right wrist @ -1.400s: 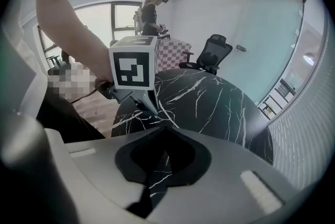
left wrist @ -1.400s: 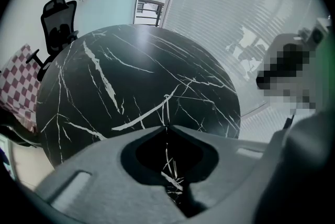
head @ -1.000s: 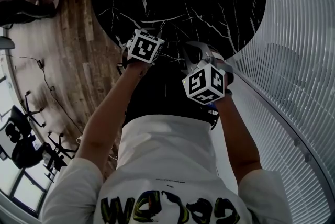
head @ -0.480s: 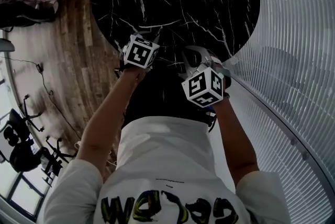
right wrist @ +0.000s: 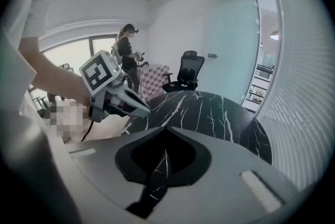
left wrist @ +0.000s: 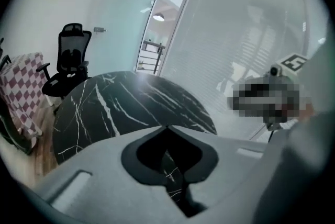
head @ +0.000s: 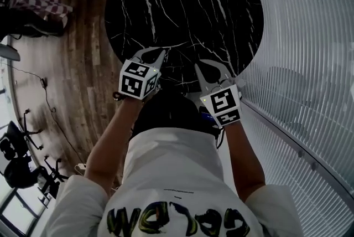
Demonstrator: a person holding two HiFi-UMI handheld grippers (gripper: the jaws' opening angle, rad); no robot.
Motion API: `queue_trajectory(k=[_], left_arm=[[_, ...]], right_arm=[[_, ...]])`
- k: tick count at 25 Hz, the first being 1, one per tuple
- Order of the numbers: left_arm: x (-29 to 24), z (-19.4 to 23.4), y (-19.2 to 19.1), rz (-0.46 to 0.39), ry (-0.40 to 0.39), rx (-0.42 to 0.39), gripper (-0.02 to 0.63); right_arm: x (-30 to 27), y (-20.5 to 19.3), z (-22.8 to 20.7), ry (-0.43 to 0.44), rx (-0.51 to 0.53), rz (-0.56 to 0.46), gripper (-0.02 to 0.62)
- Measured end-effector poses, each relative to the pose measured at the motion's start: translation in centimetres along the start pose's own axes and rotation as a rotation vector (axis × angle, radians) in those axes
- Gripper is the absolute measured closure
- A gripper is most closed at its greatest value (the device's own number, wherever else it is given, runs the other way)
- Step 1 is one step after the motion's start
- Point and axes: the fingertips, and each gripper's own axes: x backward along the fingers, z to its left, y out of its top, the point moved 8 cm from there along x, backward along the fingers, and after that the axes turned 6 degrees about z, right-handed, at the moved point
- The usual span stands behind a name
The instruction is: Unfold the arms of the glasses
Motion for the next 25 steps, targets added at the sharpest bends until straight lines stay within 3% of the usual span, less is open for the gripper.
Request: queue_trajectory(k=[5, 10, 17, 25], left_arm=[[5.0, -4.0, 2.9, -0.194, -0.076, 0.004, 0.606], [8.4, -7.1, 5.5, -0.326, -0.101, -0.044, 0.606], [12.3, -9.5, 7.7, -0.443, -0.110, -0.090, 0.606], [15.1, -11.1, 8.4, -0.517, -0.109, -0.128, 0.606]], right_arm=[[4.1, 3.4, -0.3, 0.019, -0.091, -0.181, 0.594], [7.4, 6.0, 0.3, 0.043, -0.132, -0.337, 0.594], [11.2, 9.3, 1.6, 0.079, -0.150, -0.474, 0.594], [13.0, 10.8, 2.5, 0.079, -0.138, -0.545, 0.595]])
